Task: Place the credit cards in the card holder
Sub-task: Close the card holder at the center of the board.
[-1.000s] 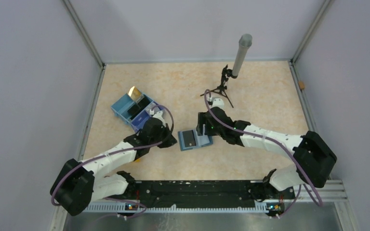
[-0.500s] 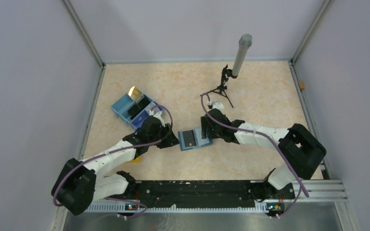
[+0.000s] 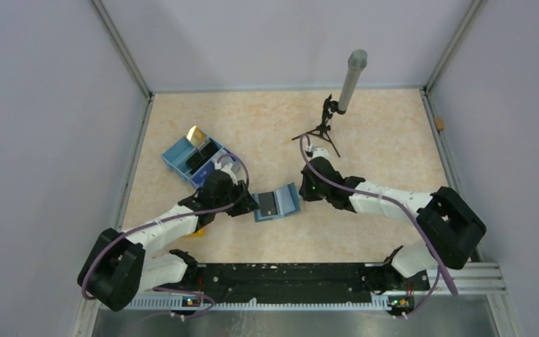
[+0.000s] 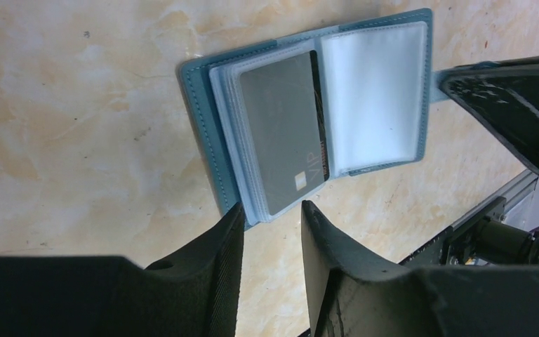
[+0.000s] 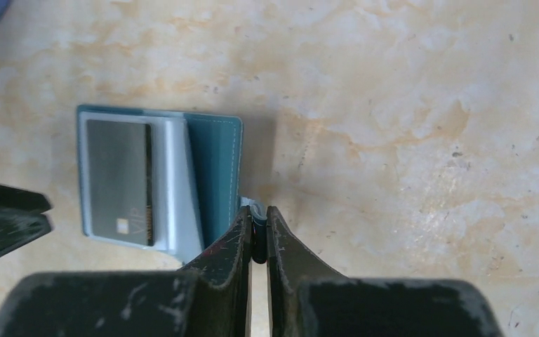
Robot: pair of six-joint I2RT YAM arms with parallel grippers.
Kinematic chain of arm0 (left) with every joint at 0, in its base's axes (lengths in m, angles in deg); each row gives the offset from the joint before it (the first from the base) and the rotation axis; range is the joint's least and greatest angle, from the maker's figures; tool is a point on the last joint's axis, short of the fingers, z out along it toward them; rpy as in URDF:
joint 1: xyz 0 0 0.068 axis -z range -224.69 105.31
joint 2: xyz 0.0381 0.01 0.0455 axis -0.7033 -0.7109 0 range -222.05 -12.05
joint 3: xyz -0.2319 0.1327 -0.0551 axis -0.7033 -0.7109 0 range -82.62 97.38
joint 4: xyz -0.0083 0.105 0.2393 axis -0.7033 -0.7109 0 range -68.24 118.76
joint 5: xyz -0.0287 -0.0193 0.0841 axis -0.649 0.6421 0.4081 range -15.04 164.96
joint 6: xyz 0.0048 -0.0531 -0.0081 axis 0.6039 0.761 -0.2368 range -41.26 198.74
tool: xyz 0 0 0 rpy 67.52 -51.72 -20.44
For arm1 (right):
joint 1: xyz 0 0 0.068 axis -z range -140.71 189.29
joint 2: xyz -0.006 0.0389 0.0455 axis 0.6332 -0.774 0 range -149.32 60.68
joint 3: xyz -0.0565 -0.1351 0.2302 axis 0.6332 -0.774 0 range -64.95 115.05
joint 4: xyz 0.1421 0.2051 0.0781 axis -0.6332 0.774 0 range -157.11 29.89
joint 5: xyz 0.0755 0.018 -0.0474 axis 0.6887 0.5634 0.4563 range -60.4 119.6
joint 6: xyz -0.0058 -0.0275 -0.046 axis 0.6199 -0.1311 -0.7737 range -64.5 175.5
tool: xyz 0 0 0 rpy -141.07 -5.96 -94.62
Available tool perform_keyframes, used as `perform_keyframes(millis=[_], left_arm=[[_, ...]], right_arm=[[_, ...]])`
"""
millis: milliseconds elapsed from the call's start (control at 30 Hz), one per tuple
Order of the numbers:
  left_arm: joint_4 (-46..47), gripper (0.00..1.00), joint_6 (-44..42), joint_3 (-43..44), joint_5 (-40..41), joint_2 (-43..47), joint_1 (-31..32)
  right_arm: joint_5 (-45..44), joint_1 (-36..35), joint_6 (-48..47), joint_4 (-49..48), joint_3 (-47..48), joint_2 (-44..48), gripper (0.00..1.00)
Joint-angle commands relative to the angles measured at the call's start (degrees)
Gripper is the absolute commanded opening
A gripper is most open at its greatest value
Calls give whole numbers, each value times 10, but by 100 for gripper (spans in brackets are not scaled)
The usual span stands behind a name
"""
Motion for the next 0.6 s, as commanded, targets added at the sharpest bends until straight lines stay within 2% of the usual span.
perform_keyframes(millis=[0, 200, 400, 567], left_arm=[[51, 36, -1, -15, -14, -22, -14], [63, 38, -6, -22, -26, -16, -37], [38, 46, -15, -29, -33, 28, -85], [-15, 58, -25, -31, -22, 78, -101]], right_arm=[[36, 1, -4, -38, 5, 41, 1], [31, -33, -21, -20, 49, 39, 1], [31, -84, -15, -26, 95, -3, 1], [59, -116, 4, -60, 124, -75, 1]])
